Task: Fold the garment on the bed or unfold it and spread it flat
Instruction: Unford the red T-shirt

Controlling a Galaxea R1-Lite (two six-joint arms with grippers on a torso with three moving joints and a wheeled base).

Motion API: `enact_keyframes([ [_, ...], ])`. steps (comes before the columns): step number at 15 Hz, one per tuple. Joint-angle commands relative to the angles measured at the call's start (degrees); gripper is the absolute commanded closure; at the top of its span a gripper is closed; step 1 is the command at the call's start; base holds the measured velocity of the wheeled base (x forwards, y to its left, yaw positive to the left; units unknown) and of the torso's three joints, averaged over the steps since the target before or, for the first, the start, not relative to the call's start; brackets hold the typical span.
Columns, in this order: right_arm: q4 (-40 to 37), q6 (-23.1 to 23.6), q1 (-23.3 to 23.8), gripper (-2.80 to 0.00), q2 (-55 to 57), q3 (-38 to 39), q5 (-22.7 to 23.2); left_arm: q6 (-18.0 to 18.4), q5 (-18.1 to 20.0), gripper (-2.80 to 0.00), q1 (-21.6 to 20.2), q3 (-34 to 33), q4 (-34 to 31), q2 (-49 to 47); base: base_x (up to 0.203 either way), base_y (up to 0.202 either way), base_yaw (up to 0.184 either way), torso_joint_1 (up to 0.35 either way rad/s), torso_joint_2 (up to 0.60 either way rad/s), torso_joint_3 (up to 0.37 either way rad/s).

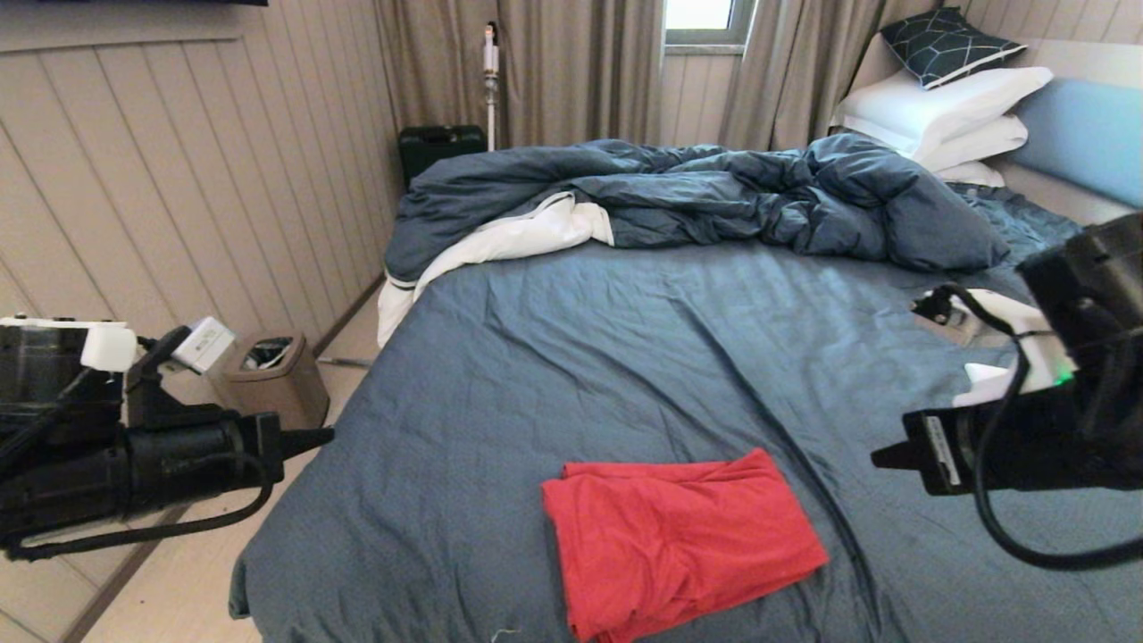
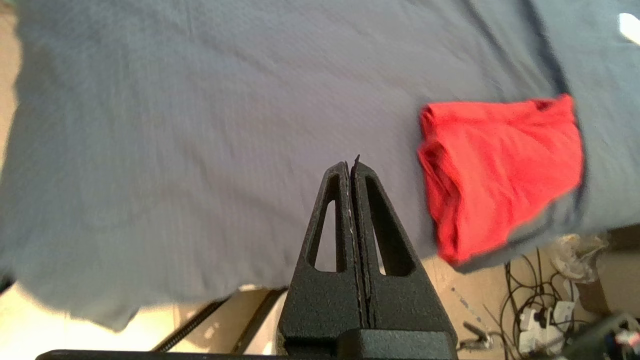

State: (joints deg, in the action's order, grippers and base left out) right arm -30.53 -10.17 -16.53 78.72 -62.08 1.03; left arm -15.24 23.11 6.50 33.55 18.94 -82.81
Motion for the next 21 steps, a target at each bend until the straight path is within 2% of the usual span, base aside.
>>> enact_keyframes([
  [1, -0.2, -0.03, -0.49, 0.0, -10.9, 3.69, -0.02, 0.03, -0.16, 0.0, -0.17, -3.59, -1.03, 11.21, 0.0, 0.0, 0.0, 0.0, 0.0, 0.0],
  [3, -0.26, 0.01, -0.65, 0.0, -23.07, 9.07, -0.45, 0.95, -1.86, 0.0, -0.63, -7.57, -4.21, 22.09, 0.0, 0.0, 0.0, 0.0, 0.0, 0.0],
  [6, -0.34, 0.3, 1.19, 0.0, -40.7, 19.66, -5.12, 3.7, -5.72, 0.0, -0.94, -10.8, -13.7, 39.94, 0.0, 0.0, 0.0, 0.0, 0.0, 0.0],
  [8, -0.22, 0.48, 2.2, 0.0, -49.87, 26.82, -8.06, 4.78, -9.3, 0.0, -1.06, -11.76, -22.5, 50.09, 0.0, 0.0, 0.0, 0.0, 0.0, 0.0],
  [10, 0.43, 0.65, 3.16, 0.0, -57.33, 34.74, -9.69, 6.45, -13.89, 0.0, -1.14, -13.81, -27.35, 59.23, 0.0, 0.0, 0.0, 0.0, 0.0, 0.0],
  [12, 1.85, 1.02, 6.28, 0.0, -62.58, 40.62, -11.97, 9.3, -18.62, 0.0, -1.26, -17.44, -29.47, 65.91, 0.0, 0.0, 0.0, 0.0, 0.0, 0.0],
  [13, 3.42, 0.85, 6.93, 0.0, -62.96, 43.36, -16.58, 10.19, -21.85, 0.0, -1.42, -19.73, -29.77, 67.15, 0.0, 0.0, 0.0, 0.0, 0.0, 0.0],
  [14, 8.25, 1.16, 7.2, 0.0, -63.03, 45.52, -19.87, 10.84, -24.67, 0.0, -1.53, -21.92, -29.52, 67.11, 0.0, 0.0, 0.0, 0.0, 0.0, 0.0],
  [16, 16.82, 2.78, 8.24, 0.0, -62.95, 50.09, -25.98, 11.91, -25.53, 0.0, -1.57, -24.74, -25.54, 67.04, 0.0, 0.0, 0.0, 0.0, 0.0, 0.0],
  [18, 17.84, 6.32, 15.7, 0.0, -63.81, 52.0, -26.61, 12.83, -26.36, 0.0, -1.91, -26.24, -26.92, 67.14, 0.0, 0.0, 0.0, 0.0, 0.0, 0.0],
  [19, 18.12, 7.64, 18.51, 0.0, -64.82, 52.61, -26.49, 13.64, -27.08, 0.0, -3.38, -27.03, -27.18, 67.81, 0.0, 0.0, 0.0, 0.0, 0.0, 0.0],
  [21, 18.64, 6.73, 18.07, 0.0, -66.39, 53.39, -25.88, 15.08, -26.94, 0.0, -6.26, -27.87, -27.19, 72.93, 0.0, 0.0, 0.0, 0.0, 0.0, 0.0],
])
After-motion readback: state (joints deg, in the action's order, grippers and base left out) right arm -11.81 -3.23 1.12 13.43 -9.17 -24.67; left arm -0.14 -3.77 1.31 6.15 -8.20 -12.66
